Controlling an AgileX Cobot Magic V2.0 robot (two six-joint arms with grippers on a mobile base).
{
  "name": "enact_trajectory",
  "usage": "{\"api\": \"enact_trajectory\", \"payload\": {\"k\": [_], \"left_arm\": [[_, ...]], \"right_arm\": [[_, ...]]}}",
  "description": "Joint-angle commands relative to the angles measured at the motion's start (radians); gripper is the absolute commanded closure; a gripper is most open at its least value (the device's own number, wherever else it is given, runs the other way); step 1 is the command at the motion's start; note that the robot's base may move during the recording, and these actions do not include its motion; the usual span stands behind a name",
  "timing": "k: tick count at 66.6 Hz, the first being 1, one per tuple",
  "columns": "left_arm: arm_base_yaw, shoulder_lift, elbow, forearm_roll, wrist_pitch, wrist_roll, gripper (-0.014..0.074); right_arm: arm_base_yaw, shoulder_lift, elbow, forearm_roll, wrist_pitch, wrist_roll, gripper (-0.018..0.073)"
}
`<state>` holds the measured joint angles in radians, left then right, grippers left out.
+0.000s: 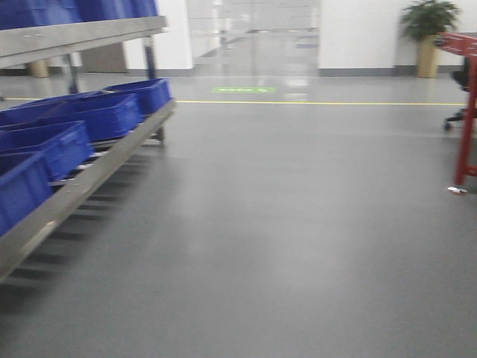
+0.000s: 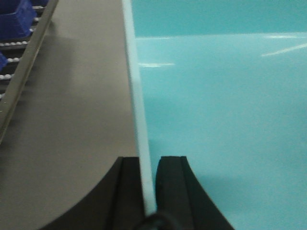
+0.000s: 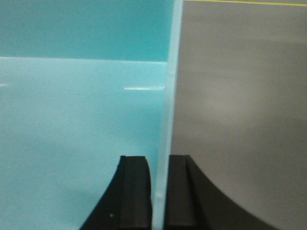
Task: Move two blue bins to right shelf middle
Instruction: 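Drive the base to another shelf while holding the teal bin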
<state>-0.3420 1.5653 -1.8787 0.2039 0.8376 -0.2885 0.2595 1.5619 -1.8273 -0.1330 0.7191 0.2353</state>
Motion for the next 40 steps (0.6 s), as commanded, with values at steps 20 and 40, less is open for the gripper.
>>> {"api": "enact_trajectory", "payload": {"k": [20, 40], "left_arm": [[-0.002, -0.013, -0.011, -0.014, -0.040, 0.008, 0.0707], [-0.002, -0.013, -0.011, -0.014, -0.040, 0.008, 0.0707]], "right_arm": [[0.003, -0.011, -0.014, 0.014, -0.075, -0.013, 0.0721], [0.003, -0.011, -0.014, 0.014, -0.075, -0.013, 0.0721]]}}
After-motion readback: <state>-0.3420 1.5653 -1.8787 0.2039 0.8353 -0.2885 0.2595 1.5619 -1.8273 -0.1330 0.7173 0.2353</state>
